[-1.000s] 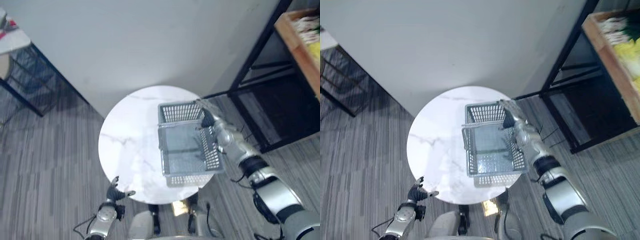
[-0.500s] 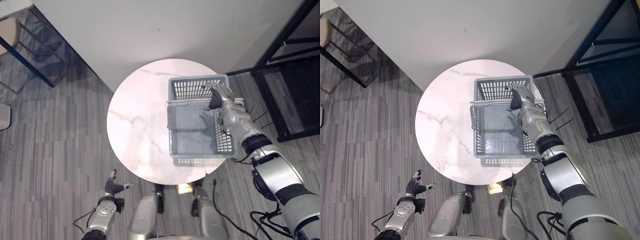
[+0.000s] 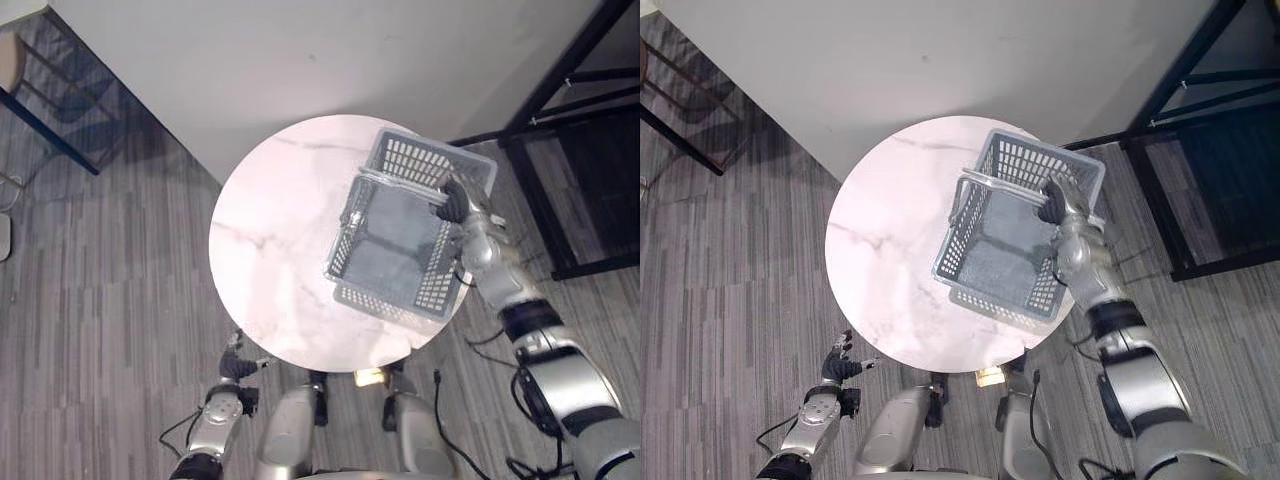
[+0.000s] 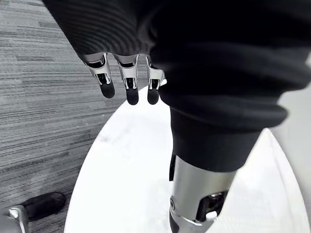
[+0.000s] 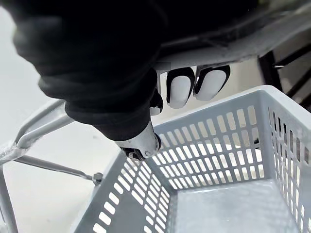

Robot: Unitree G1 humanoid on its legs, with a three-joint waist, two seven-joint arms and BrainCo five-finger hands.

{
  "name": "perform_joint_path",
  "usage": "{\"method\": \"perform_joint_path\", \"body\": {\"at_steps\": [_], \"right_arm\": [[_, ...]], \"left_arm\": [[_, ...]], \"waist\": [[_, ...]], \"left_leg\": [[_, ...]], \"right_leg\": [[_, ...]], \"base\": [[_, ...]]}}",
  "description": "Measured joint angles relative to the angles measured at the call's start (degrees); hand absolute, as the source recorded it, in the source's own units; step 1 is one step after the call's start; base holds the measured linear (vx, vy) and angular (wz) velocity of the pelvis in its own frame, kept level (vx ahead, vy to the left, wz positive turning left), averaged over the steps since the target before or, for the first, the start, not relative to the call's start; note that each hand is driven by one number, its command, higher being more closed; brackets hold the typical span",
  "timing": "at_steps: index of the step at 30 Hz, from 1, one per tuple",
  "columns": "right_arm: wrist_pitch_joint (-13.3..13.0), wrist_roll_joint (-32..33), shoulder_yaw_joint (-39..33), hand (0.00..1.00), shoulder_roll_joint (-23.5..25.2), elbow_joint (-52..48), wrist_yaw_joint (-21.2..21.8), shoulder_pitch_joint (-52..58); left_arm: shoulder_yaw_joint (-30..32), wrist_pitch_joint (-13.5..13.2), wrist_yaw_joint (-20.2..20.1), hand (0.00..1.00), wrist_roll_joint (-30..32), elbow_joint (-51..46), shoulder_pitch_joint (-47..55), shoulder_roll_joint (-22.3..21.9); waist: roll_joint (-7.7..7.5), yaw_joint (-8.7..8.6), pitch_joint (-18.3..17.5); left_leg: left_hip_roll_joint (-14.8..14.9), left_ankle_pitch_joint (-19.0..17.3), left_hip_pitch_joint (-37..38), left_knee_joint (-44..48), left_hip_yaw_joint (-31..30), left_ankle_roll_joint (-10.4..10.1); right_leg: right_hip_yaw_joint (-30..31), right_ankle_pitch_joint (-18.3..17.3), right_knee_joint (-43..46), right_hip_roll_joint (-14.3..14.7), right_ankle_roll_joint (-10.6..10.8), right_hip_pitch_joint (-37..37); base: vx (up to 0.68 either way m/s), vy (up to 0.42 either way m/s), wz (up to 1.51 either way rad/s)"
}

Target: Pick vegetable in the basket

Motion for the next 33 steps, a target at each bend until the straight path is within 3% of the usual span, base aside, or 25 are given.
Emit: {"method": "perform_joint_path", "body": {"at_steps": [2,5,9,13,19,23,27,28,30,31,33], "right_arm": [[-0.30,5.28,-2.38,1.00,0.67,-3.88,0.33,6.53],[-0.75,11.37,-7.87,1.00,1.37,-9.47,0.90,15.80],[-2.07,20.08,-13.81,1.00,2.99,-13.85,2.71,25.00],[-3.25,25.81,-17.22,1.00,5.15,-16.21,4.52,31.56],[-3.68,28.63,-18.11,1.00,8.57,-15.91,6.73,35.54],[-3.62,29.46,-17.40,1.00,10.94,-15.81,7.58,36.62],[-3.64,30.16,-16.37,1.00,12.38,-15.88,7.63,36.76],[-3.65,30.53,-15.77,1.00,12.53,-15.89,7.62,36.73],[-3.61,30.64,-15.13,1.00,12.76,-15.86,7.61,36.89],[-3.62,30.61,-15.15,1.00,13.04,-15.83,7.54,37.49],[-3.79,30.63,-15.14,1.00,13.52,-15.84,7.54,38.55]], "left_arm": [[1.46,0.08,-0.22,0.00,0.45,-0.80,0.86,0.04],[2.22,0.29,-0.33,0.00,0.53,-1.04,2.06,0.04],[4.17,1.00,-1.14,0.00,2.00,-2.06,5.07,0.06],[4.46,1.42,-1.69,0.00,2.89,-3.33,6.77,-0.03],[5.95,1.44,-2.70,0.00,2.99,-4.25,7.36,0.10],[6.55,1.46,-2.67,0.00,2.96,-4.36,8.89,-0.22],[6.61,1.44,-2.62,0.00,2.96,-7.33,9.37,-0.51],[6.64,1.43,-2.59,0.00,2.95,-7.52,8.54,-0.64],[6.32,1.44,-2.61,0.00,2.94,-7.47,7.59,-0.79],[6.12,1.44,-2.60,0.00,2.95,-7.51,7.74,-0.71],[5.85,1.47,-2.61,0.00,2.92,-7.60,8.00,-0.27]], "waist": [[-1.42,-1.15,-0.81],[-2.53,-1.54,-2.49],[-4.03,-3.59,-7.12],[-4.05,-4.87,-9.47],[-4.18,-5.10,-10.57],[-4.20,-4.38,-10.55],[-5.52,-4.10,-10.18],[-5.44,-4.20,-10.06],[-5.37,-4.03,-9.95],[-5.45,-3.95,-10.02],[-6.22,-4.00,-10.60]], "left_leg": [[-0.06,-0.41,0.67,0.12,0.73,0.19],[-0.02,-1.03,2.65,0.00,1.62,0.12],[0.08,-1.48,4.68,-0.94,3.38,0.09],[0.16,-2.64,7.08,-0.81,5.25,0.08],[-0.01,-3.31,8.78,0.05,8.04,0.31],[1.13,-5.66,9.94,3.85,11.53,0.75],[2.18,-7.87,6.83,9.79,14.33,2.52],[2.77,-6.97,5.17,9.55,14.89,3.97],[3.11,-4.76,3.58,8.73,14.08,4.40],[2.94,-3.88,3.02,8.64,12.97,4.44],[1.95,-1.87,1.27,8.48,10.77,4.40]], "right_leg": [[0.95,-0.40,0.02,-0.03,-0.08,0.35],[1.86,-1.13,0.05,0.04,0.25,1.77],[3.65,-1.61,0.52,0.20,0.34,2.17],[5.57,-1.76,0.54,0.19,0.56,3.70],[8.35,-2.13,1.72,0.19,1.37,3.70],[11.68,-2.09,4.23,1.16,1.55,3.69],[14.17,-1.16,7.63,1.49,3.11,0.59],[11.94,-3.47,12.99,1.09,3.29,-2.39],[6.63,-12.71,33.10,-0.21,0.08,-6.42],[5.71,-17.24,43.37,-1.44,0.76,-5.58],[6.63,-20.73,50.31,-3.39,3.95,-1.62]], "base": [[0.00,0.017,-0.17],[0.00,0.016,-0.15],[0.03,0.014,-0.20],[0.00,0.039,-0.27],[-0.04,0.032,-0.24],[-0.06,0.044,-0.46],[-0.18,0.057,-0.31],[-0.23,0.029,0.02],[-0.22,-0.007,0.25],[-0.13,-0.069,0.38],[-0.09,-0.129,0.55]]}}
